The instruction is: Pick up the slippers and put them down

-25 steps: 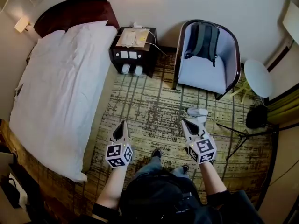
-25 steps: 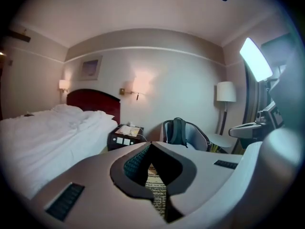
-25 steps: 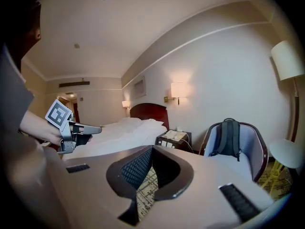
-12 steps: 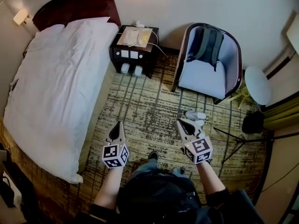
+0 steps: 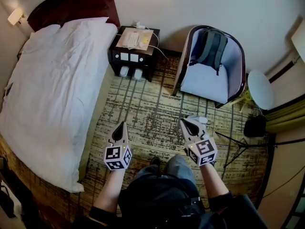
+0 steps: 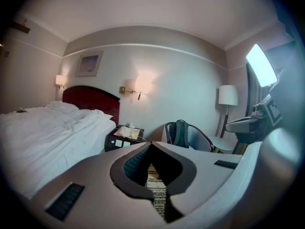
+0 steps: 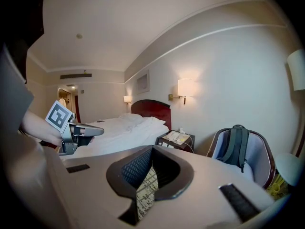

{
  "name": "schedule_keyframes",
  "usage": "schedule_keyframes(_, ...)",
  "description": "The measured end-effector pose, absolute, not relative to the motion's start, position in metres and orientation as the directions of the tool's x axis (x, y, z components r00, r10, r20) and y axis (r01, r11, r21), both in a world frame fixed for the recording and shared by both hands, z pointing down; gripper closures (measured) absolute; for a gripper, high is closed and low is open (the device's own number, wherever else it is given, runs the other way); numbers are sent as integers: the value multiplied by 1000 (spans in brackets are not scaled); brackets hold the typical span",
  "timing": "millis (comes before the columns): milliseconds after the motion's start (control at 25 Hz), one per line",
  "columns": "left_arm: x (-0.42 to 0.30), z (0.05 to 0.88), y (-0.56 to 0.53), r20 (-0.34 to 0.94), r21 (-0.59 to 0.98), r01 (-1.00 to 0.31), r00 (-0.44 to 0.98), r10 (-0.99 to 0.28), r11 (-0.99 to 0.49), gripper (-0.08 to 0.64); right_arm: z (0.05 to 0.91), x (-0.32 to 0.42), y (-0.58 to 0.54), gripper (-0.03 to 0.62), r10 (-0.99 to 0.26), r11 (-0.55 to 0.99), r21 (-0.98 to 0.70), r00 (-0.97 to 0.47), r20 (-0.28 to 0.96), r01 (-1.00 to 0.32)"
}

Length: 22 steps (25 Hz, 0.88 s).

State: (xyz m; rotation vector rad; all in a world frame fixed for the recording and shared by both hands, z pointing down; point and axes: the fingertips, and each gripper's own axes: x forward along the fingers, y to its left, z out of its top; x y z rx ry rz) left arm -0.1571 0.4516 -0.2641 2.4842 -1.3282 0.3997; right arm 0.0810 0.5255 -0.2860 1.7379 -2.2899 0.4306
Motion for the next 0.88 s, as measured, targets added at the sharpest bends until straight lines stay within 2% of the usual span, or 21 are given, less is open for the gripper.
schedule_keyframes(200, -134, -261, 427, 386, 99, -838, 530, -755, -537, 560, -280, 103, 497, 578, -885, 262, -107, -283, 371, -959)
schedule_keyframes(400, -116, -261, 392, 399, 171, -862, 503, -766, -477, 560, -270, 126, 451, 578, -870, 298, -124, -322, 374, -947)
schedule_keyframes(880, -85, -273, 321, 386, 122, -911, 409, -827, -393, 560, -258, 156, 349, 578, -827, 407, -166, -439, 352, -898)
